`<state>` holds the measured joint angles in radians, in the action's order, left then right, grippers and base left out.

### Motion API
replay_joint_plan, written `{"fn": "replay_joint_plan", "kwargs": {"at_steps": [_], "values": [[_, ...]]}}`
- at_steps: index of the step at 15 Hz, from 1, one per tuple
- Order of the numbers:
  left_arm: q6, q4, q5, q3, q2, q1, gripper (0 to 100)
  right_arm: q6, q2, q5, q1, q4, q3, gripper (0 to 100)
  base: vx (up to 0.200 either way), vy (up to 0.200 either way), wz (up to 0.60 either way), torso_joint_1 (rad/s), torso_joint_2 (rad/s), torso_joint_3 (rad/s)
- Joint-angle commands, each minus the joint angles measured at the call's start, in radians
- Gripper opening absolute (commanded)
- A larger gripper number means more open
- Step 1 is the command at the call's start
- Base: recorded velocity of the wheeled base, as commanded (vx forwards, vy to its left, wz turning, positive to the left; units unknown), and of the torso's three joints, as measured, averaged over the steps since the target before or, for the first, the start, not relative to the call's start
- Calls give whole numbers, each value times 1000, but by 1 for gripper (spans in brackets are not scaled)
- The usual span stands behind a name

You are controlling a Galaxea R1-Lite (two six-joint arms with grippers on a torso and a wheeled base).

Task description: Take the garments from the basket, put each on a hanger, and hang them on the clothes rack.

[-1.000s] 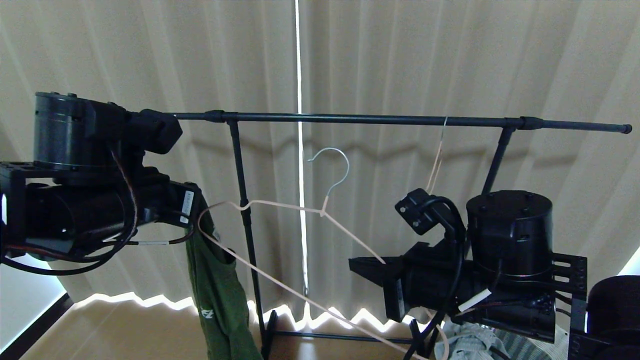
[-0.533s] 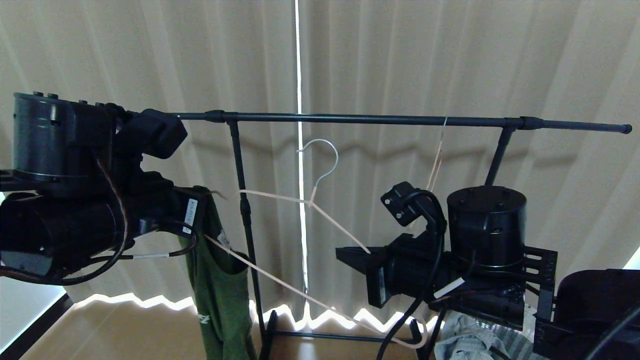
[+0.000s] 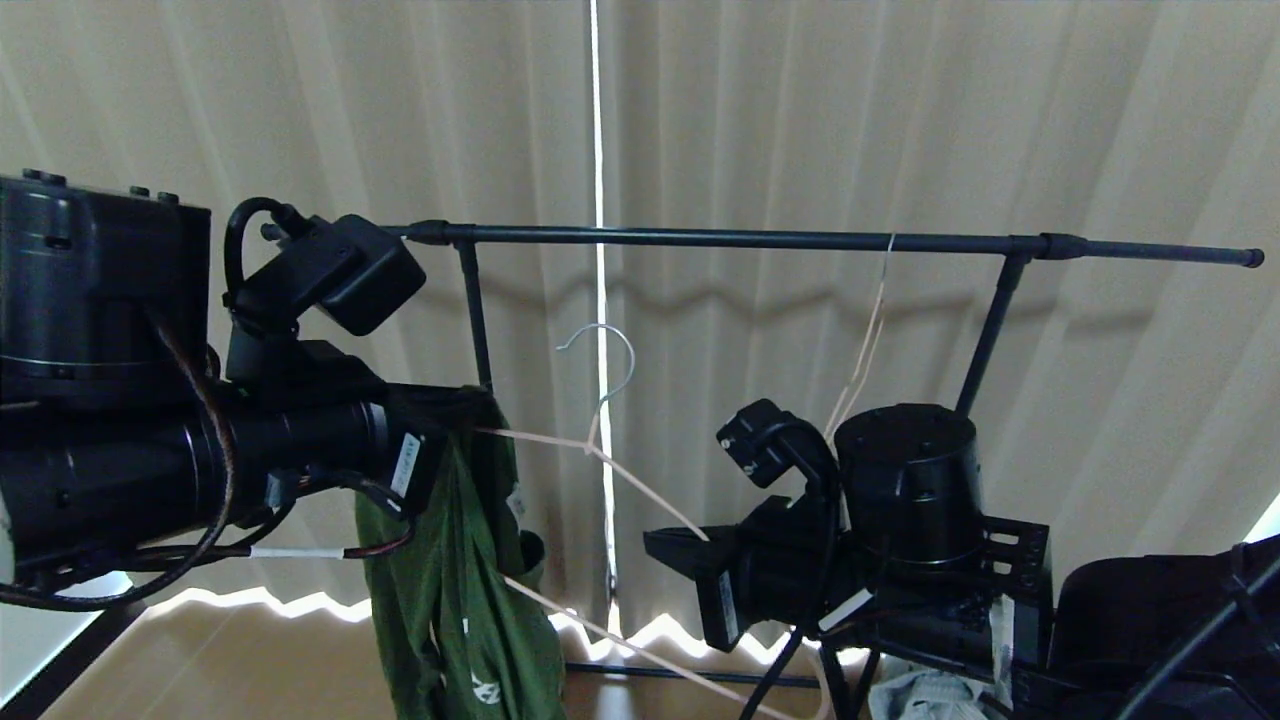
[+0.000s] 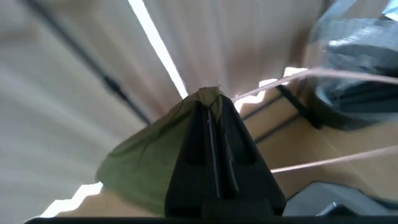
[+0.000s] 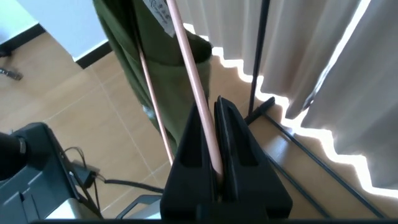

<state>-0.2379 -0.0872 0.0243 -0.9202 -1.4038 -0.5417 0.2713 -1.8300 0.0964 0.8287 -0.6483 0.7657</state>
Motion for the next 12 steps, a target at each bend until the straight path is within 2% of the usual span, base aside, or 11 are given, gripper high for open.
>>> {"fn": "replay_joint_plan", "kwargs": {"at_steps": [1, 5, 9, 12], "values": [[-29, -12, -49, 0, 6, -3, 0, 0, -11, 0, 9, 1, 9, 0, 0, 0, 0, 0, 0, 0], [-60, -52, -67, 32, 16, -44, 0, 0, -20, 0, 9, 7, 40, 0, 0, 0, 0, 0, 0, 0], [-87, -83, -214, 81, 46, -67, 0, 0, -22, 0, 9, 9, 46, 0, 0, 0, 0, 0, 0, 0], [-138, -83, -228, 113, 60, -47, 0, 0, -11, 0, 7, 7, 46, 0, 0, 0, 0, 0, 0, 0]]}}
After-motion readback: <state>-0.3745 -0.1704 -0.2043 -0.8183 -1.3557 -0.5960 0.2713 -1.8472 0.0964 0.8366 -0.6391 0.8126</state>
